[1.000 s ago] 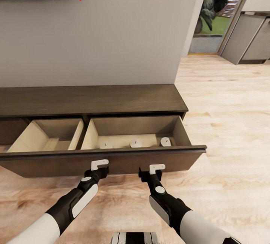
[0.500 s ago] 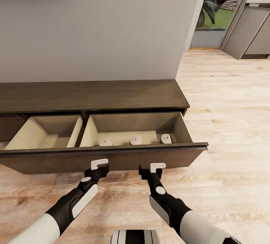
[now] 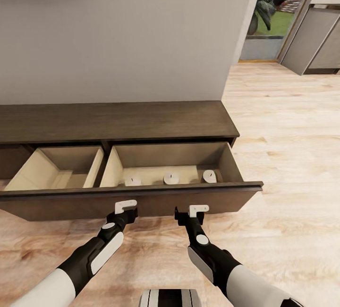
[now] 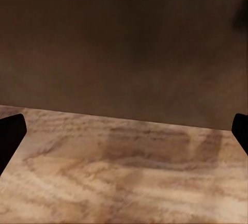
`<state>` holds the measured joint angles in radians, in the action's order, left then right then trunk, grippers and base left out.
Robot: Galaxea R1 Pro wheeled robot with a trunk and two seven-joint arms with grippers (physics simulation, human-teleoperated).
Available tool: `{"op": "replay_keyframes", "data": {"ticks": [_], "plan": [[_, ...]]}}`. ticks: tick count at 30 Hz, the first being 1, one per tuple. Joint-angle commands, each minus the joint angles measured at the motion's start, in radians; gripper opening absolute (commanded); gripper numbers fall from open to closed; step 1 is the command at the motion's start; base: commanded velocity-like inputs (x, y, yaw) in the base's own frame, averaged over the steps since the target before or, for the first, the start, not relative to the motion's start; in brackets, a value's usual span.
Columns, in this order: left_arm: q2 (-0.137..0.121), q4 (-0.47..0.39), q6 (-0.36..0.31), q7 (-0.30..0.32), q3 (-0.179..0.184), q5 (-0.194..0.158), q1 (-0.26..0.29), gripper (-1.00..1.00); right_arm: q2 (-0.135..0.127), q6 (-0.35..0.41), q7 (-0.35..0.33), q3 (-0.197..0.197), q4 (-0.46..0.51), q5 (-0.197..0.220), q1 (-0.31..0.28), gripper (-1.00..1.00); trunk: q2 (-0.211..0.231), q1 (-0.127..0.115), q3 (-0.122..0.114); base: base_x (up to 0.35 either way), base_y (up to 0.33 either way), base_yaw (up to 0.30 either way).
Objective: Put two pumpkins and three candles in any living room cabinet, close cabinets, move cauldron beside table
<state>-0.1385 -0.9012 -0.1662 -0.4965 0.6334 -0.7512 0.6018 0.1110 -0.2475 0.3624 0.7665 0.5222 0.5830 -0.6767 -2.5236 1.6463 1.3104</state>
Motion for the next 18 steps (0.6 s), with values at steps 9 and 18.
{"op": "replay_keyframes", "data": {"ticks": [9,18], "plan": [[-0.002,-0.002,-0.004,-0.006,0.003,-0.005,0.001,1.0,-0.001,-0.007,0.006,0.008,0.0,0.011,-0.001,1.0,0.0,0.0,0.001,0.035,0.0,0.0],[-0.003,-0.002,-0.005,-0.005,0.003,-0.005,0.001,1.0,-0.001,-0.006,0.006,0.008,0.001,0.011,-0.001,1.0,0.0,0.0,0.001,0.043,0.0,0.0]]}}
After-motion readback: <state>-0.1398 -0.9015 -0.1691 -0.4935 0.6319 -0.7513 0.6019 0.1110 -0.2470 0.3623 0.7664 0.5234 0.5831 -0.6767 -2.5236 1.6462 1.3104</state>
